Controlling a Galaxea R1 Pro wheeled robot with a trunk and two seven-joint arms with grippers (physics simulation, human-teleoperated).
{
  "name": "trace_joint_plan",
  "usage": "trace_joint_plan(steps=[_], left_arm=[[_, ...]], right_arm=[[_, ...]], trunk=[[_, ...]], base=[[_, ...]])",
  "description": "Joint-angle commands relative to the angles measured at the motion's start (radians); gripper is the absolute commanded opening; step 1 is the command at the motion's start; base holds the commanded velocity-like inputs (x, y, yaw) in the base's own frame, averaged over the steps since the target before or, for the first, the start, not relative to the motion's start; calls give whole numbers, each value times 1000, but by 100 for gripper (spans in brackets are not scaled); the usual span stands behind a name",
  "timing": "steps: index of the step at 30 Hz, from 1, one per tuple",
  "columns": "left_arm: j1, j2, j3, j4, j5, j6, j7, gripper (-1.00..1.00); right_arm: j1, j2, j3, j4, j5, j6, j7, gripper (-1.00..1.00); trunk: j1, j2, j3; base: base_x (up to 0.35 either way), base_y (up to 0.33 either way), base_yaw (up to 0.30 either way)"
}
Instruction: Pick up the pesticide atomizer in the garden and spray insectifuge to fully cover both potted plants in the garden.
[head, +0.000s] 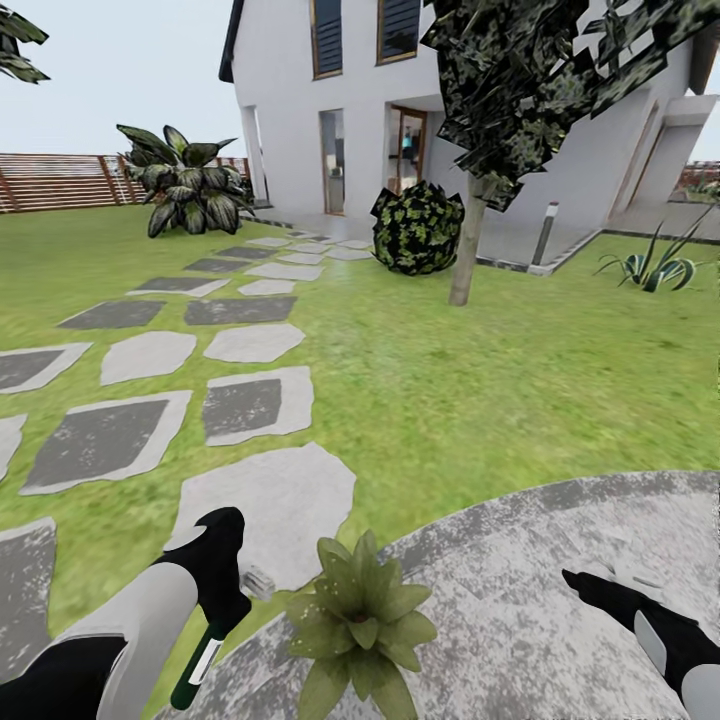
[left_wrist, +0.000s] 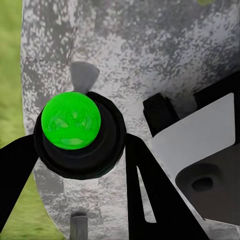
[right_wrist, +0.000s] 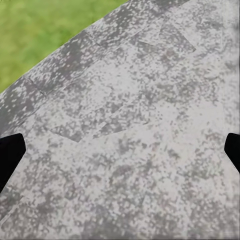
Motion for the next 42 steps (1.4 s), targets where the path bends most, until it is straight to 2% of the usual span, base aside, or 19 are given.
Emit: trace_joint_plan(steps=[1,8,26,31,42], left_arm=[[0,-1,5,-2,-11,5,-9,-100],[0,-1,5,-2,-11,6,-8,-100],[0,-1,5,-2,-10,5,-8,-100],[0,-2,5,-2,-9,5,-9,-100],[0,-2,5,-4,-7,7,-9,-100]], right_arm=[[-1,0,-9,-2,11,5,7,100],[-1,1,-9,-2,11,5,7,100],[-1,1,-9,-2,11,6,5,100],[-1,1,-9,-2,11,6,5,100],[-1,1,-9,-2,11,6,4,100]], trunk=[[0,0,-1],[0,0,-1],[0,0,-3],[0,0,-3],[0,0,-3]], base=[[0,22,-39],[0,194,-5],[-2,6,37],[-191,-111,50],[-142,-187,239]])
